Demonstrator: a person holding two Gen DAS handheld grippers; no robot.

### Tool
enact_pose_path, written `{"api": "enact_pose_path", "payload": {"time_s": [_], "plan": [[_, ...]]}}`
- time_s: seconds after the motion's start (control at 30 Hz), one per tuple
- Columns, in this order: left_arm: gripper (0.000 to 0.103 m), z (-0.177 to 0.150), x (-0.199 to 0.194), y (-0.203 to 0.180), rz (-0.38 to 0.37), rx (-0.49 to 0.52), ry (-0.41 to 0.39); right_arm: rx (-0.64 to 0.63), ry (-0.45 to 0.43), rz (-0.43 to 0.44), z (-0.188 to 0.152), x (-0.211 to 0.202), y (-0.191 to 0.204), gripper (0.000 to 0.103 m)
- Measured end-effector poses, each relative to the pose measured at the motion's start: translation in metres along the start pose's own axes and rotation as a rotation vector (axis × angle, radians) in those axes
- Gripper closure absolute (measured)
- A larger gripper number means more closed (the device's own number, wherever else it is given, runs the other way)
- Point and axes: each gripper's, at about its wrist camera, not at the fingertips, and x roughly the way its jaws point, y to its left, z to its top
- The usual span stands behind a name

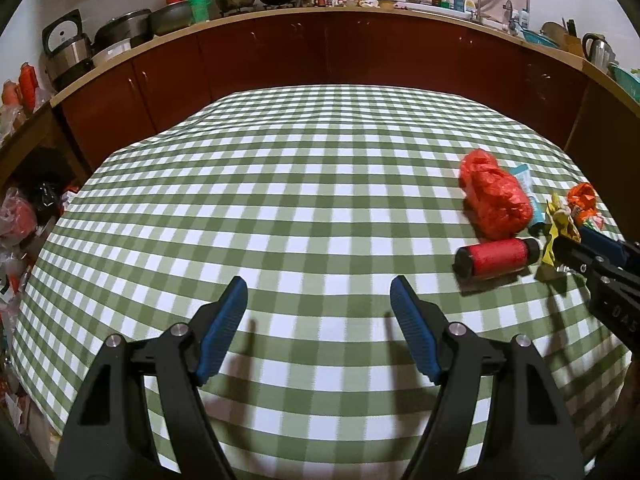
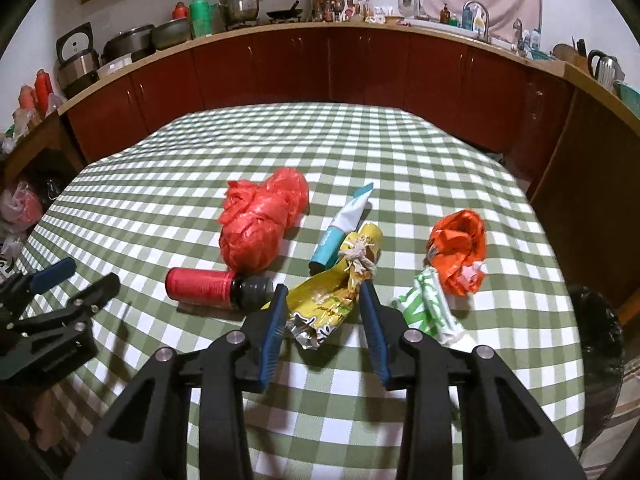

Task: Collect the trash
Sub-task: 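Grasp the yellow wrapper with the right tool while the left tool grasps the red can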

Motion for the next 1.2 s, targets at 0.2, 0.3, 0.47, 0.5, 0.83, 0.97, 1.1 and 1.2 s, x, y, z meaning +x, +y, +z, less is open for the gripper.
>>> {"api": "enact_pose_path", "payload": {"time_s": [0.2, 0.3, 0.47, 0.5, 0.83, 0.97, 1.1, 1.2], "plan": [[0.031, 0.001, -0.003, -0.021, -0.04, 0.014, 0.005, 0.013, -0.035, 0.0, 0.0, -0.016, -0.009, 0.068], [0.03, 0.002, -0.004, -0.027, -0.073, -0.003, 0.016, 0.02, -0.055, -0.004, -0.002, -0.026, -0.018, 0.068], [0.03, 0.003, -0.008, -0.047, -0.096, 0.013, 0.01, 0.029, -0.088, -0.027, -0.006, -0.042, -0.037, 0.068], [0.029, 0.004, -0.009, -0.051, -0.102, 0.017, 0.009, 0.033, -0.091, -0.034, -0.007, -0.043, -0.04, 0.068], [0.023, 0.012, 0.001, -0.095, -0.096, 0.027, 0.022, 0.088, -0.108, -0.083, -0.02, -0.054, -0.09, 0.069], [0.023, 0.015, 0.008, -0.108, -0.079, 0.018, 0.038, 0.1, -0.116, -0.092, -0.024, -0.056, -0.107, 0.068], [0.021, 0.016, 0.014, -0.118, -0.056, 0.023, 0.043, 0.116, -0.119, -0.094, -0.028, -0.056, -0.121, 0.068], [0.019, 0.019, 0.02, -0.123, -0.034, 0.021, 0.046, 0.124, -0.118, -0.089, -0.029, -0.054, -0.127, 0.068]]}}
